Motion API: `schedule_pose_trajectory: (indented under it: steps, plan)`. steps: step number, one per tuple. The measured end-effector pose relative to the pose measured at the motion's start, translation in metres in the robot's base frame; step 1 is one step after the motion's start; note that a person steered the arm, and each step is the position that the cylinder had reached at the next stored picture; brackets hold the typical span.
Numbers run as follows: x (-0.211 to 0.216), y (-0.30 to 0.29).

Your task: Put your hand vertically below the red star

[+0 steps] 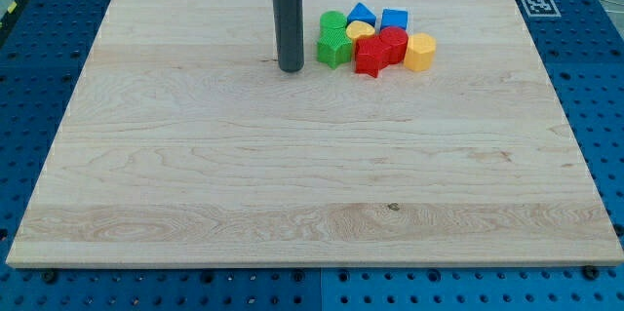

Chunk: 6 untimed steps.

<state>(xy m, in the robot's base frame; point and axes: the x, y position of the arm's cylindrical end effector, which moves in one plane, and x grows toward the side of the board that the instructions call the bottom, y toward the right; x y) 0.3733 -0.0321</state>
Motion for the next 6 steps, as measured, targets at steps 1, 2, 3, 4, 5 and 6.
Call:
schedule_pose_trajectory:
  steps: [1,2,3,4,5,6]
  plan:
    - [0.014,0.004]
    - [0.030,0.018]
    - [0.049,0.037]
    - [0.061,0.056]
    - [0.073,0.079]
    - [0.084,0.102]
